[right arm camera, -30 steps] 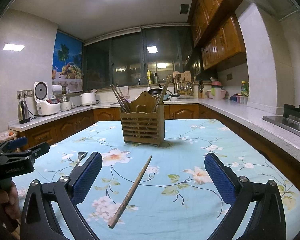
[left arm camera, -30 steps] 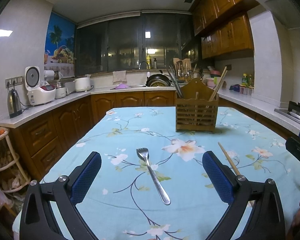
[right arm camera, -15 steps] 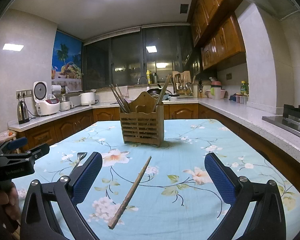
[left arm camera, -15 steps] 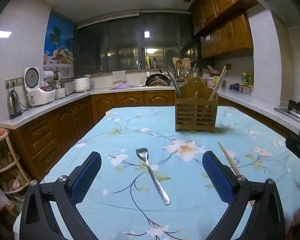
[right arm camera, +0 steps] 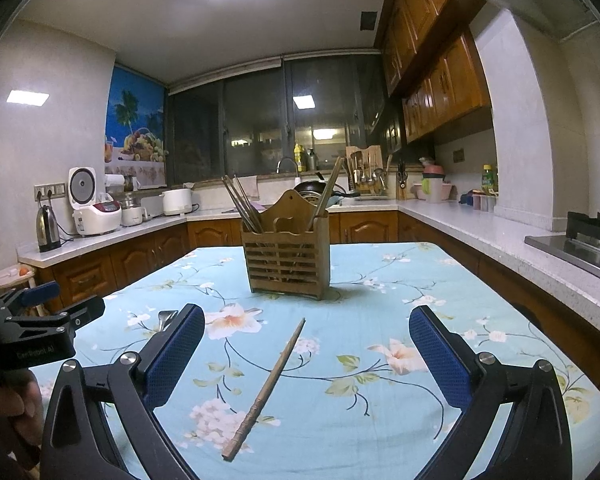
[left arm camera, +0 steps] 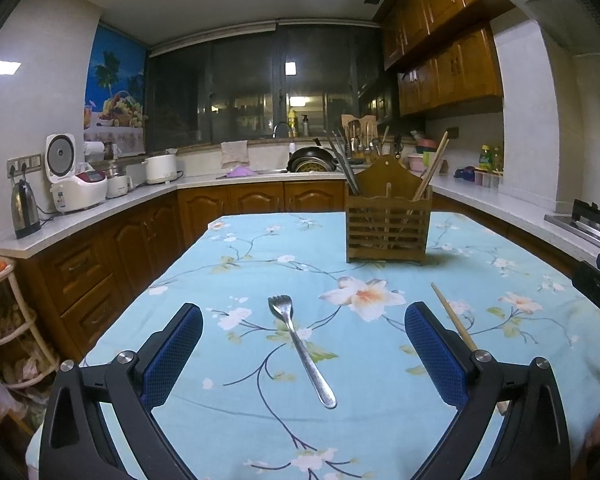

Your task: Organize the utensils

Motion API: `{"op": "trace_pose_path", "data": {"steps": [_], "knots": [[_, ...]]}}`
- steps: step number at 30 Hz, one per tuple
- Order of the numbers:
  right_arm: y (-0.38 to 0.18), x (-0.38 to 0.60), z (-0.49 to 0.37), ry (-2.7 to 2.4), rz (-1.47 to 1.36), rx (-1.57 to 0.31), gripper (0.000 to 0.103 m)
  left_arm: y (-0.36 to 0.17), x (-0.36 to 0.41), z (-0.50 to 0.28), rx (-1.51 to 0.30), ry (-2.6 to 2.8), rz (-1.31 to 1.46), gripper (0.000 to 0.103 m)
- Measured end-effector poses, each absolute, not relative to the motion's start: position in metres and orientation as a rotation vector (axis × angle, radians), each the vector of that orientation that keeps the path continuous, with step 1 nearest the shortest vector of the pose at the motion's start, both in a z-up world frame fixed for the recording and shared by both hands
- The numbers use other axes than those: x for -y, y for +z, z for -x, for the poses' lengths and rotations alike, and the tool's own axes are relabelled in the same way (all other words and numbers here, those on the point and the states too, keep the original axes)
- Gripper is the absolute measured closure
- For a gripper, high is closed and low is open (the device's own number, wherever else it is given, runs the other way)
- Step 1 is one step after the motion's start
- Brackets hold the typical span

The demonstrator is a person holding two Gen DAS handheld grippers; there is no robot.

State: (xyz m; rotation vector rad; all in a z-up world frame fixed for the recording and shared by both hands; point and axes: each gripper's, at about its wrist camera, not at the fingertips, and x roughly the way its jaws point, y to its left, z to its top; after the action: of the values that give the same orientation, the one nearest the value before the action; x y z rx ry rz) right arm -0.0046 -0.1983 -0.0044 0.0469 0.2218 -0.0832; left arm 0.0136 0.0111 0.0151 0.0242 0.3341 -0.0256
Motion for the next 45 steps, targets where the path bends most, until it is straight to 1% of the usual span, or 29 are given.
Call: {"op": "trace_pose_path", "data": {"steps": [45], "knots": [[-0.004,0.198,0.005,-0.086,-0.054,-0.231,0.000,0.017,0.003,-0.015,-0.356,-0.028,-0.011,0.001]]}}
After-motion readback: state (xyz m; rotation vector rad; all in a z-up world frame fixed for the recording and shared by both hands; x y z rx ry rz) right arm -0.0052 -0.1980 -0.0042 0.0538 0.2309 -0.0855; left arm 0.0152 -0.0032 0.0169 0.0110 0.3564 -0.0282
